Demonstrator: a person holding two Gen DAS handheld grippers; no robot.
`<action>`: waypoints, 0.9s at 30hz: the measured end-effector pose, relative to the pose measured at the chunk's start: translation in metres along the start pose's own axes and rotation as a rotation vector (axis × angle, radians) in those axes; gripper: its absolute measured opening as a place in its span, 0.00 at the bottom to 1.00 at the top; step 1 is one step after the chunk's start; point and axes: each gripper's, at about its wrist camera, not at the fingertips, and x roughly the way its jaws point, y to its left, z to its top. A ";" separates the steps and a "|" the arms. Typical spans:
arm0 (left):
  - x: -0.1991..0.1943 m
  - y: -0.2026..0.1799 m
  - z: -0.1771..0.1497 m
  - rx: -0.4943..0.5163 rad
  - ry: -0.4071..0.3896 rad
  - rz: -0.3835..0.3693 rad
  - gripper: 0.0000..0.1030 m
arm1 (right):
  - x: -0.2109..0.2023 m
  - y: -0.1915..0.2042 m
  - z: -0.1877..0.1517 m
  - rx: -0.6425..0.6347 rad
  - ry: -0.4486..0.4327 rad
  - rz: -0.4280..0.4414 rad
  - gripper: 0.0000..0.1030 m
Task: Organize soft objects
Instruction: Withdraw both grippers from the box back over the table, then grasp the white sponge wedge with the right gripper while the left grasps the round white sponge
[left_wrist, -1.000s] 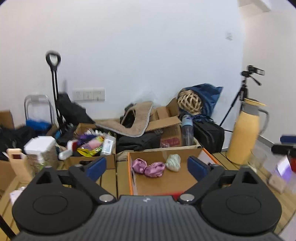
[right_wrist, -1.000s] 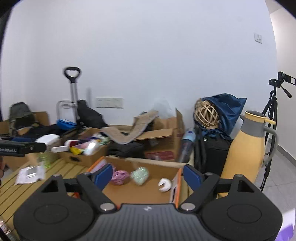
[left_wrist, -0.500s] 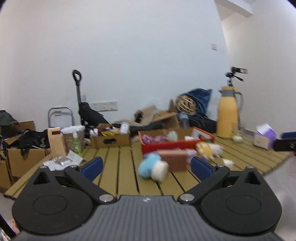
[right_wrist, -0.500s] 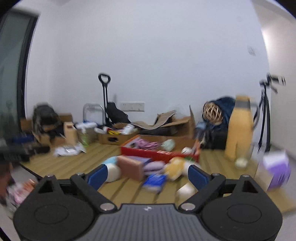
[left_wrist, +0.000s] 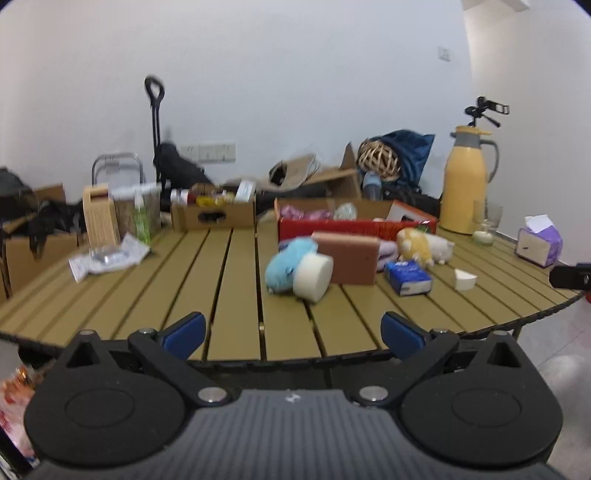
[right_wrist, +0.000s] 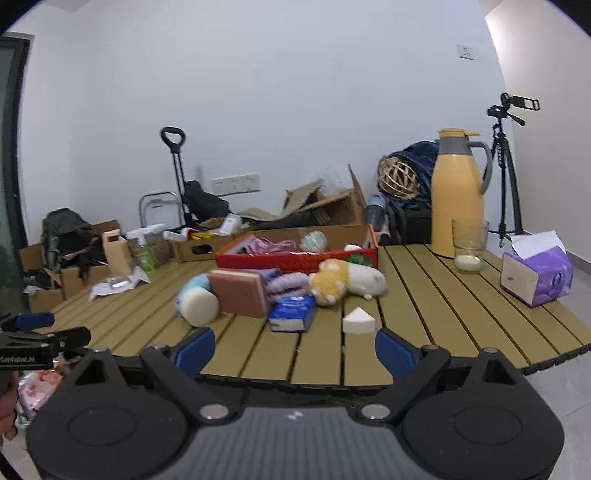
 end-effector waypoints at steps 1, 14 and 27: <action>0.009 0.002 -0.001 -0.011 0.016 0.007 1.00 | 0.006 0.000 -0.003 0.004 0.002 -0.003 0.91; 0.133 0.013 0.043 -0.228 0.063 -0.039 0.86 | 0.135 -0.028 0.000 0.085 0.136 -0.022 0.68; 0.177 -0.019 0.034 -0.166 0.144 -0.012 0.88 | 0.217 -0.068 0.011 0.100 0.159 -0.094 0.68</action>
